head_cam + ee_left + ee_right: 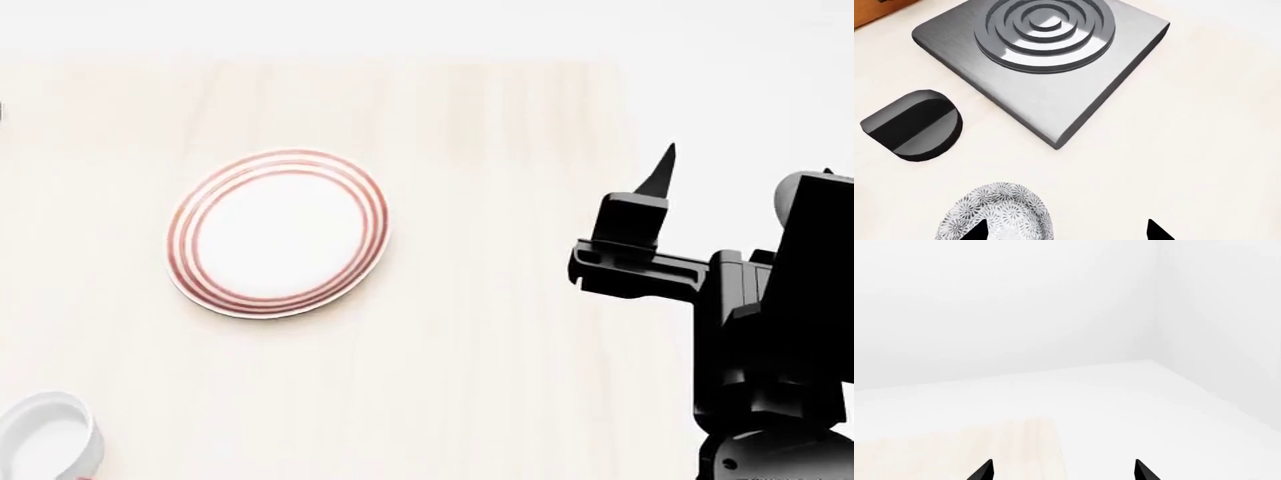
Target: Pick the akita bowl next to the ramekin and place it on the plate.
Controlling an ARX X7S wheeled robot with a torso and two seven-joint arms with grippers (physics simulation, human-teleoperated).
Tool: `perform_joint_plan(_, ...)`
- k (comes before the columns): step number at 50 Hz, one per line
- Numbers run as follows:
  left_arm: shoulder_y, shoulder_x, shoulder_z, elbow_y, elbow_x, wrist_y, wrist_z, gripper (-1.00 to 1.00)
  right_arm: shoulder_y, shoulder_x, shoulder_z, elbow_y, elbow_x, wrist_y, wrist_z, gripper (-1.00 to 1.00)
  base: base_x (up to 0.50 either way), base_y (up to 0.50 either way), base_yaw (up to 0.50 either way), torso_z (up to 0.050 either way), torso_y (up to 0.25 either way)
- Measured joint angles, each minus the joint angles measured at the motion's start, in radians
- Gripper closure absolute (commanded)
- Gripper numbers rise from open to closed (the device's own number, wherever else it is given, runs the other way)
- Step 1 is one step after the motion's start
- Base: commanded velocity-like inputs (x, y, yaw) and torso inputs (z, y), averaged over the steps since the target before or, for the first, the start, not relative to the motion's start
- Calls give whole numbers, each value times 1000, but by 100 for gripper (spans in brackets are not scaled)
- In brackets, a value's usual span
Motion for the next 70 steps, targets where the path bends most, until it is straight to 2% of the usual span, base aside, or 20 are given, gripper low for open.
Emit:
perform_joint_plan(17,10,-3,2,5,-6,8,0,-100,-1,4,-3,3,5,-5,4,-100,0,0,0,0,-38)
perform_joint_plan(25,10,-6,6,6,-8,9,2,-100,-1,6,-4,4,8,-7,7,-100,0,0,0,0,-175)
perform_joint_plan(41,9,-10,11,4,-16,11,3,-100,-2,9,-7,5,13,-11,11,-100,0,0,0,0,-3)
perform_joint_plan(48,12,-14,12,5,-20,9,2,-100,-1,11,-8,6,15,-12,13,-100,0,0,0,0,-175)
perform_joint_plan(70,19,-25,17,7,-30,9,-1,-100,-2,15,-12,8,23,-17,19,-100,0,0,0,0,0)
